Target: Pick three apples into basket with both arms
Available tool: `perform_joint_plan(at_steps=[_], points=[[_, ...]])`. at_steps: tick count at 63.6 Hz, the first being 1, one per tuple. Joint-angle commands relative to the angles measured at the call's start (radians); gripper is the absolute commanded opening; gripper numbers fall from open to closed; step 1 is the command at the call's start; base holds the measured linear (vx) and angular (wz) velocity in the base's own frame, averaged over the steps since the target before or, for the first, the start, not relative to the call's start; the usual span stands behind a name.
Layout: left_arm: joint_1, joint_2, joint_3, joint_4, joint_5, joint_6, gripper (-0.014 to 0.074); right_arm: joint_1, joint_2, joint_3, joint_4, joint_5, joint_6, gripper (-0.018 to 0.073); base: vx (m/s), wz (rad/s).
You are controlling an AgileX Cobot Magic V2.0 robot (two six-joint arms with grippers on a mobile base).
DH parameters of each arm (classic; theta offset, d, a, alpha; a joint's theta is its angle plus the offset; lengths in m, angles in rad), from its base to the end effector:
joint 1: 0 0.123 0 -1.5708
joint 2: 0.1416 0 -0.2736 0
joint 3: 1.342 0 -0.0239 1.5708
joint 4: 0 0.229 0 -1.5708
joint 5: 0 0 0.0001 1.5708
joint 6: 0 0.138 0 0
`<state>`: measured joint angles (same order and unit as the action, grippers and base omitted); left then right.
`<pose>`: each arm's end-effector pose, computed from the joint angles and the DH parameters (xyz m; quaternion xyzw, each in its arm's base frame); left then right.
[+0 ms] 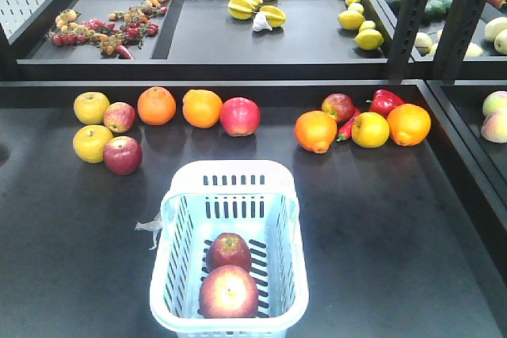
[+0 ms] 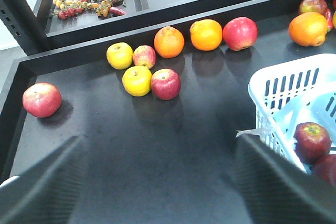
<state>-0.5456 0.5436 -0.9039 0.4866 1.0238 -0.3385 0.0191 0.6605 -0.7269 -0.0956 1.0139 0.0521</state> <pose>0.1090 -0.0016 0.3538 0.1001 0.8472 0.0194 0.5214 0.1225 -0.0089 0.2742 0.0059 0.9365 -0.0344 0.3489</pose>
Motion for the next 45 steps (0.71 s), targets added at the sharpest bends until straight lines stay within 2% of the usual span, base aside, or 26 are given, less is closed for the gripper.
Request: perform_joint_plan(at_steps=[1,11,17,45], points=[[-0.001,0.007,-0.022,0.027,-0.063,-0.013,0.0396,-0.008,0.002,-0.025,-0.009,-0.073,-0.009,0.0275,0.0,0.0],[-0.001,0.007,-0.022,0.027,-0.061,-0.013,0.0142,-0.008,0.002,-0.025,-0.009,-0.075,-0.009,0.0,0.0,0.0],[-0.001,0.007,-0.022,0.027,-0.062,-0.013,-0.001,-0.008,0.002,-0.025,-0.009,-0.086,-0.008,-0.0011,0.0,0.0],[-0.001,0.007,-0.022,0.027,-0.062,-0.013,-0.0008,-0.008,0.002,-0.025,-0.009,-0.078,-0.008,-0.0009,0.0,0.0]])
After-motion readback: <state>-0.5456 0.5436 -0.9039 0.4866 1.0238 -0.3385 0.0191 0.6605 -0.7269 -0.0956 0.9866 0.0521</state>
